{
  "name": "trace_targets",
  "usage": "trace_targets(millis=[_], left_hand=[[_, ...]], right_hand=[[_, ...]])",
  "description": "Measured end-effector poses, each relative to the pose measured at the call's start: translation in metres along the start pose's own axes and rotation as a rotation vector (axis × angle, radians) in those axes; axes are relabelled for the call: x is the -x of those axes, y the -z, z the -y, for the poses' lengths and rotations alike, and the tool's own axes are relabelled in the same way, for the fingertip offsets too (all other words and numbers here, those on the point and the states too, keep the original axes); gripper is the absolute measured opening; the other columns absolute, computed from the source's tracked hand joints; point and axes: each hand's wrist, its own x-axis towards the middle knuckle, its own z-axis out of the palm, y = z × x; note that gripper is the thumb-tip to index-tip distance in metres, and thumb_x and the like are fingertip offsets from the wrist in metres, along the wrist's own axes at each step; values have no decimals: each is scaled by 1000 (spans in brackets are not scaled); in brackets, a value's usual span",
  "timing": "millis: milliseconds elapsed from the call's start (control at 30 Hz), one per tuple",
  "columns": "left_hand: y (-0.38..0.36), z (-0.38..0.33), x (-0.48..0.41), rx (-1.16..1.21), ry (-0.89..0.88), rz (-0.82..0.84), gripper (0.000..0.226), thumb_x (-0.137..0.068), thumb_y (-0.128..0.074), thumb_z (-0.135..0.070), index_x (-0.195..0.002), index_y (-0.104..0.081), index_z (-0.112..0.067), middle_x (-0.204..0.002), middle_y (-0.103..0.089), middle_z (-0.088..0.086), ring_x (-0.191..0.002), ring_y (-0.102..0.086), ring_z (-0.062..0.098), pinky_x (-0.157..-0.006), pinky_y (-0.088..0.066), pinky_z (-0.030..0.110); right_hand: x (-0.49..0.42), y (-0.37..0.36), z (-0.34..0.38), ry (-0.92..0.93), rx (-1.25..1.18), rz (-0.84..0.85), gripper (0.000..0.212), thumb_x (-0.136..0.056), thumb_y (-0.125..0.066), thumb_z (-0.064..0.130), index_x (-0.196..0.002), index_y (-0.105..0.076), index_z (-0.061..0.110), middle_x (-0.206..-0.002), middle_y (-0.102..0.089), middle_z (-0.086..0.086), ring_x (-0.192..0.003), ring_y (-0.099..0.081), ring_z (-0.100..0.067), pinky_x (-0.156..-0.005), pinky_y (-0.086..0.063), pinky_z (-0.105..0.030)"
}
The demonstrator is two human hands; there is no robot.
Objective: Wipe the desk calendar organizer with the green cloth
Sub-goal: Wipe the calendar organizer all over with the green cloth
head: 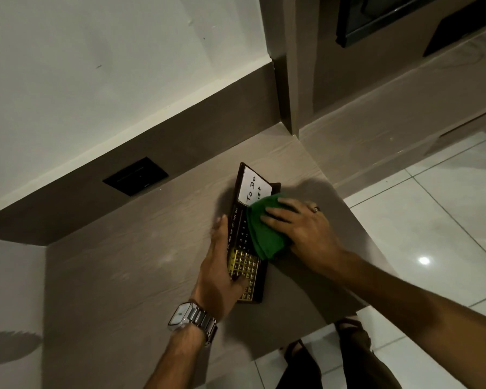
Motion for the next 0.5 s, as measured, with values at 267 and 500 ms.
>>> trace_targets(millis=[267,500], left_hand=[[-1,3,0,0,5,3,121,-72,-75,-3,-147,14,-36,-164,-4,2,-150,-12,26,-117,-28,56],[-3,10,-2,-7,-31,-17,121,-71,-77,-9,-150,11,-33,-164,-5,0,-151,-7,17,-121,-23,50]], right_hand=[[29,1,-8,-33,-186,-130,73,-63,-80,2,-130,-59,21,-133,-60,0,-125,-47,-27,-89,-48,-54],[21,-18,12,36,-51,-103,70,-64,-81,9,-129,-59,20,-134,-59,-7,-125,-52,-32,-91,-46,-52]])
